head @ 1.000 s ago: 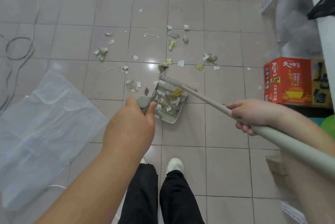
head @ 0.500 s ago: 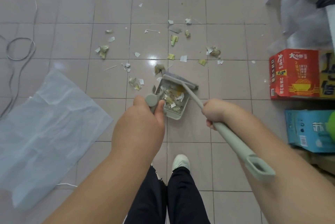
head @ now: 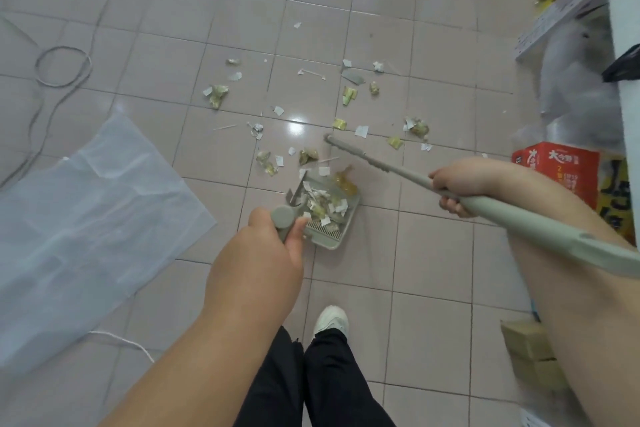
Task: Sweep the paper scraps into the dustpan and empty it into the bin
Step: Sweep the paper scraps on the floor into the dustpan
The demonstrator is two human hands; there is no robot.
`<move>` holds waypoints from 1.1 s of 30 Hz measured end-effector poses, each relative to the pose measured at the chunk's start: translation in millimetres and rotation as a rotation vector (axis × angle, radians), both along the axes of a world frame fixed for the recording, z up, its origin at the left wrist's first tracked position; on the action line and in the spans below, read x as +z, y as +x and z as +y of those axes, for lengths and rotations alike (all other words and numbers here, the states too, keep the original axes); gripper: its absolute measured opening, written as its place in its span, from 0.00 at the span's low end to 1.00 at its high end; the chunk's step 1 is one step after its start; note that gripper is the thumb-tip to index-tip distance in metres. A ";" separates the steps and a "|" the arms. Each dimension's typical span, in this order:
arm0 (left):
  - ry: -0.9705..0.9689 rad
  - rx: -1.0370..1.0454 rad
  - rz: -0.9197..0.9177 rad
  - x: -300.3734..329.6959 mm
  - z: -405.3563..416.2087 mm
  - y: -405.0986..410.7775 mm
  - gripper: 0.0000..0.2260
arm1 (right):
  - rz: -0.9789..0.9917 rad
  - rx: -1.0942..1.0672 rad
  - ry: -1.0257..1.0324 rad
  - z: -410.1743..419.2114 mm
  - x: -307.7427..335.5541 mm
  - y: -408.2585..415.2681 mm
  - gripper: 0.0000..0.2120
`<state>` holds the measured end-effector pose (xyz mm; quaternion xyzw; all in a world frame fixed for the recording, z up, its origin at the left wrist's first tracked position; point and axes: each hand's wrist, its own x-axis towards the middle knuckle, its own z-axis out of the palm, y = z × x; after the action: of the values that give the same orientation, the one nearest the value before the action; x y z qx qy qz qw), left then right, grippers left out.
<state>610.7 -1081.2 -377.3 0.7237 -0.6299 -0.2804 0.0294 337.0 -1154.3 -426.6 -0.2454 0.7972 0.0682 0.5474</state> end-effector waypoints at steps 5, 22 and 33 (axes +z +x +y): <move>0.004 0.090 -0.025 3.8 12.8 27.1 0.17 | -0.043 0.006 0.007 -33.5 -32.6 44.4 0.05; 0.027 0.133 -0.057 -7.3 8.2 37.8 0.16 | -0.149 0.089 0.016 20.9 -4.4 75.5 0.14; 0.029 0.112 -0.071 -7.6 2.4 37.2 0.16 | -0.131 0.061 0.053 7.8 -54.5 109.1 0.19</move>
<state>647.9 -1078.8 -384.9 0.7678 -0.5849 -0.2613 0.0123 446.1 -1146.5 -481.1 -0.2588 0.7496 0.0897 0.6025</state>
